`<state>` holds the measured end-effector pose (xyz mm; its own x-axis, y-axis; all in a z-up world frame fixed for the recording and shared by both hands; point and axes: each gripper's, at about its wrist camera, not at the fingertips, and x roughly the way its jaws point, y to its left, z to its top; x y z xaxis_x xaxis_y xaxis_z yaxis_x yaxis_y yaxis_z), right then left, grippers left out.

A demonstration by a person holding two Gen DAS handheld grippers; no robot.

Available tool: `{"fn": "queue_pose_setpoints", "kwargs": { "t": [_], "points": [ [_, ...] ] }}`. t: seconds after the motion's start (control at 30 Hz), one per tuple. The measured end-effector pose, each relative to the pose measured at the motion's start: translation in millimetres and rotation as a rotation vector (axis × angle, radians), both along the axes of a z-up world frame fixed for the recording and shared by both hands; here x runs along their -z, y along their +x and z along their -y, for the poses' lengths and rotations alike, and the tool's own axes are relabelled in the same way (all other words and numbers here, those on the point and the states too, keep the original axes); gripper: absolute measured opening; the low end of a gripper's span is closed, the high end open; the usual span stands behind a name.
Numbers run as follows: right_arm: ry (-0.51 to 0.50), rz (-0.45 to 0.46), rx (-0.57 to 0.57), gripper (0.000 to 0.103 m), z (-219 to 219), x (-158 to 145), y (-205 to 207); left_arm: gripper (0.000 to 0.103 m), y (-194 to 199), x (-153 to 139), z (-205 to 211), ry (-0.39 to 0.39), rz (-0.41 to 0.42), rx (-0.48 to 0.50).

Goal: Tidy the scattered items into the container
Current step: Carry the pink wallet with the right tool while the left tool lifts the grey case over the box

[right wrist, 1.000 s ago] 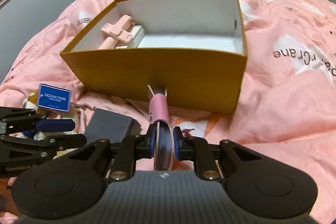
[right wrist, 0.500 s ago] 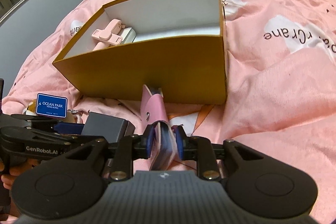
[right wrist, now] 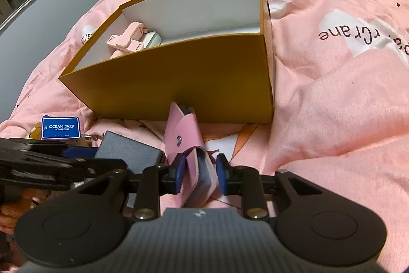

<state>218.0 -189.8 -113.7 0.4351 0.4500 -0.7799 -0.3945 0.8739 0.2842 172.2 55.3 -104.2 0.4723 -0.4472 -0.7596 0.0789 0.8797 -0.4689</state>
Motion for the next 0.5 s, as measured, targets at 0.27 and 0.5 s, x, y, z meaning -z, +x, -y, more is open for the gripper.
{"fn": "queue_pose_setpoints", "kwargs": {
  "t": [0.27,0.5],
  "points": [
    [0.001,0.001,0.000,0.029,-1,0,0,0.048,8,13,24,0.028,-0.046,-0.017],
    [0.047,-0.039,-0.008,0.035,-1,3,9,0.044,6,12,21,0.064,-0.033,-0.048]
  ]
}}
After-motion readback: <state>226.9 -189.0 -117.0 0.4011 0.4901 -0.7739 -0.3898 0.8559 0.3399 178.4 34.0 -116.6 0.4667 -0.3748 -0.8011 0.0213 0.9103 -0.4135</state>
